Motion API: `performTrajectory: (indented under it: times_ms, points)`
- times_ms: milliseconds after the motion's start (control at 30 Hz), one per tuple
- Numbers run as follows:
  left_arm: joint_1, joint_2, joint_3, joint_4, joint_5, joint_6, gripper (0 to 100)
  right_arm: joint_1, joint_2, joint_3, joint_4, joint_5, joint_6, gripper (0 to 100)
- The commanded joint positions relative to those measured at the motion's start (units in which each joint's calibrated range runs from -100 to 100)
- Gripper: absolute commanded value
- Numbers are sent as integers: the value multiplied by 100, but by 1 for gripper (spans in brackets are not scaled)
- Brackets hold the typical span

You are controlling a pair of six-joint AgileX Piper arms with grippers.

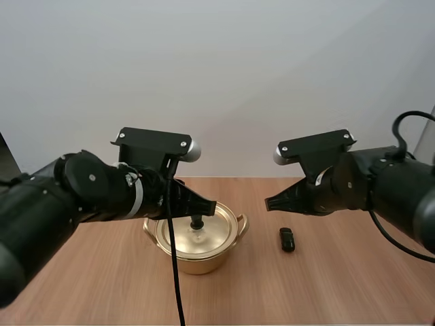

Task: Open the pot, put the car inside, and close it

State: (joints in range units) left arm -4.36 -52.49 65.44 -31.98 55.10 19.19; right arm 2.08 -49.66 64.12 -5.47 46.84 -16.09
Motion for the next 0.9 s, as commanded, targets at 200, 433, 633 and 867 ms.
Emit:
performTrajectory:
  times_ms: [200,433,633,867]
  points:
    - [-14,2121,-669,-147,54,1487,45,-2,782,-47,-107,-809,0,67]
    - [-188,2848,-979,-212,235,1476,76,-2,1337,-52,-340,-1275,0,82]
    - [-348,3153,-1110,309,-60,1125,75,-2,1884,-286,-316,-1257,8,82]
    - [-348,3514,-1122,499,47,1011,74,-2,1997,-286,-327,-1257,8,82]
